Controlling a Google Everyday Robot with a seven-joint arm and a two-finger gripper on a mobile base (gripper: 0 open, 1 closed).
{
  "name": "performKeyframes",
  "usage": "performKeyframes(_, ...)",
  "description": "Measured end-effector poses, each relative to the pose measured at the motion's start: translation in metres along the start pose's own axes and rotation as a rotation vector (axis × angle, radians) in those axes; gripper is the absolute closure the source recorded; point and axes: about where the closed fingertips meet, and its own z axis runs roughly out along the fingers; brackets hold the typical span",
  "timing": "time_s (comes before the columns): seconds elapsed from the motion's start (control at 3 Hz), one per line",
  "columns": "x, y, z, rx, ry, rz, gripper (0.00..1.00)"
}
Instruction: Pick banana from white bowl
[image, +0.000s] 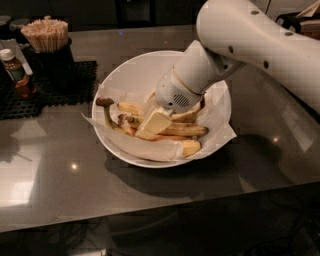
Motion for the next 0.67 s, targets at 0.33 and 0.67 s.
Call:
performKeyframes(0.33,0.001,0.0,-0.003,0.014,0.001,0.003,1.0)
performKeyframes(0.67,-0.005,0.0,-0.029,0.131,0.008,-0.016,1.0)
